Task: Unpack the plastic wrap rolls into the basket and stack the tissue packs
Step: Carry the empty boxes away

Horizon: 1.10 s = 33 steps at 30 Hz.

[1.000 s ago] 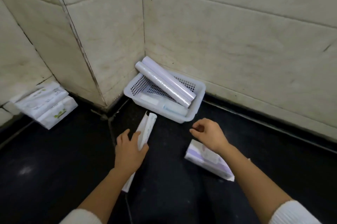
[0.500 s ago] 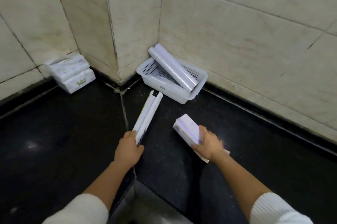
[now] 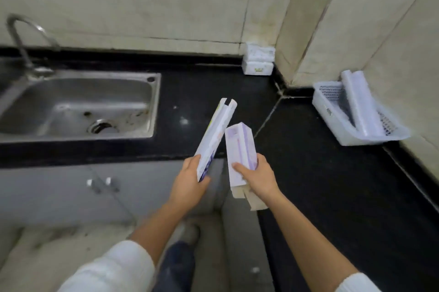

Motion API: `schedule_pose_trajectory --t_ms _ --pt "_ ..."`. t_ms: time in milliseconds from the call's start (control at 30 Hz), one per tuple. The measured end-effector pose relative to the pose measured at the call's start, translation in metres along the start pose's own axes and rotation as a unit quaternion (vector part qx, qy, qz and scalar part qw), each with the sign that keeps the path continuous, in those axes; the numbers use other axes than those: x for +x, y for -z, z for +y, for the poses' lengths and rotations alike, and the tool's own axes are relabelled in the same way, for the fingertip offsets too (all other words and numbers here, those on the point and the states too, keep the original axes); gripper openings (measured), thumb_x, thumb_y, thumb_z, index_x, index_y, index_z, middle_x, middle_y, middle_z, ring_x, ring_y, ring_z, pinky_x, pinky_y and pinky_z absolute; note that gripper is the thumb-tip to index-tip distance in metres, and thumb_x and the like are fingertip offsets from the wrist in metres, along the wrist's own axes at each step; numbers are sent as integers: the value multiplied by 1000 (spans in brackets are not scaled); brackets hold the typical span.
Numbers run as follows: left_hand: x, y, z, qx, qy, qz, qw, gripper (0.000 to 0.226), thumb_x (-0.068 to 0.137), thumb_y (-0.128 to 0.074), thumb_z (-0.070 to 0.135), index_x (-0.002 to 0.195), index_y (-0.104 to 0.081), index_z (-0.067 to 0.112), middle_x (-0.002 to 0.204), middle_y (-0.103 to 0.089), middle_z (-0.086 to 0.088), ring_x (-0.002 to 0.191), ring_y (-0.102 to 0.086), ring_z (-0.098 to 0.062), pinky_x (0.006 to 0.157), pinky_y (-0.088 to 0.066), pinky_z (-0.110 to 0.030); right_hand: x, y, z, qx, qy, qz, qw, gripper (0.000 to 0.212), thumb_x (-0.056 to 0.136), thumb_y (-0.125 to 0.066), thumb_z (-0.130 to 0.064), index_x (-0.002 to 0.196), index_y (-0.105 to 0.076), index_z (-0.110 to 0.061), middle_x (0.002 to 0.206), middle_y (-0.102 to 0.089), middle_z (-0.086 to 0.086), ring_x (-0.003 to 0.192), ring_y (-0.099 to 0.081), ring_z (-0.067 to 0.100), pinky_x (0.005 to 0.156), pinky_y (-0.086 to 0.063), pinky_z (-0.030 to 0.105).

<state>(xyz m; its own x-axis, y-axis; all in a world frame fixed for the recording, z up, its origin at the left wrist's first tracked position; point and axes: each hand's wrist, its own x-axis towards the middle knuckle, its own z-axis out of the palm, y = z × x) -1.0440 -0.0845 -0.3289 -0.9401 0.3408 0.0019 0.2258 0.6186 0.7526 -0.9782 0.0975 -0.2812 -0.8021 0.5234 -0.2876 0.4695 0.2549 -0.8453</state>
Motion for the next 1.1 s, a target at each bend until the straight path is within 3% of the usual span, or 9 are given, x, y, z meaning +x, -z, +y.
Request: schedule_pose_trajectory --t_ms 167,267,433,567,667,867,967,1033,1100 --pt "-148 47 -67 19 150 72 986 44 88 -55 25 130 -47 19 125 -53 -10 101 -57 -32 82 -48 -36 -91 -77 8 -15 5 -144 989 52 77 -73 -41 121 -56 -18 108 -67 -2 92 -66 17 70 -52 30" --pt "-229 76 -101 32 229 108 967 41 88 -56 26 127 -49 17 125 -53 -11 103 -57 -33 80 -45 -33 -149 -127 8 -51 -9 -239 970 47 77 -71 -36 115 -59 -12 101 -67 3 84 -65 20 67 -50 31" --pt "-366 123 -145 17 360 180 915 33 88 -53 29 120 -53 20 120 -53 -9 97 -59 -32 73 -41 -30 -252 -215 -2 -132 -20 -381 915 55 62 -55 -45 104 -63 -10 75 -57 -3 55 -50 11 45 -33 21" --pt "-470 160 -173 -13 444 252 860 27 87 -54 29 114 -55 24 108 -53 -4 87 -60 -29 69 -41 -29 -336 -289 -3 -190 29 -465 864 57 66 -62 -43 106 -63 -2 88 -63 8 62 -54 21 53 -38 26" --pt "-546 187 -200 -37 490 289 821 26 87 -55 29 111 -58 21 108 -59 -8 82 -60 -29 66 -42 -30 -406 -344 0 -227 69 -515 824 39 75 -65 -34 101 -62 -5 94 -66 11 71 -57 24 61 -41 31" --pt "-691 242 -267 -104 558 332 753 27 86 -54 26 110 -59 15 100 -65 -14 79 -65 -32 69 -54 -41 -552 -454 20 -275 88 -573 767 25 62 -56 -40 68 -54 -15 71 -57 1 60 -51 16 55 -36 28" --pt "-756 267 -307 -117 592 301 739 35 86 -56 23 119 -58 13 106 -67 -15 87 -65 -31 65 -45 -30 -616 -511 48 -290 81 -570 764 31 67 -67 -39 81 -61 -11 81 -62 5 68 -58 19 60 -42 29" --pt "-791 282 -330 -144 619 283 718 32 84 -58 18 114 -62 9 99 -71 -17 84 -68 -31 66 -51 -32 -652 -543 64 -311 75 -561 764 40 72 -74 -35 98 -60 -8 96 -64 7 87 -63 24 71 -46 31" --pt "-817 294 -348 -186 642 278 690 28 83 -57 17 108 -63 5 95 -72 -19 84 -70 -33 73 -56 -35 -683 -569 76 -323 61 -558 762 44 72 -77 -36 100 -57 -9 99 -64 8 93 -63 27 76 -48 34"
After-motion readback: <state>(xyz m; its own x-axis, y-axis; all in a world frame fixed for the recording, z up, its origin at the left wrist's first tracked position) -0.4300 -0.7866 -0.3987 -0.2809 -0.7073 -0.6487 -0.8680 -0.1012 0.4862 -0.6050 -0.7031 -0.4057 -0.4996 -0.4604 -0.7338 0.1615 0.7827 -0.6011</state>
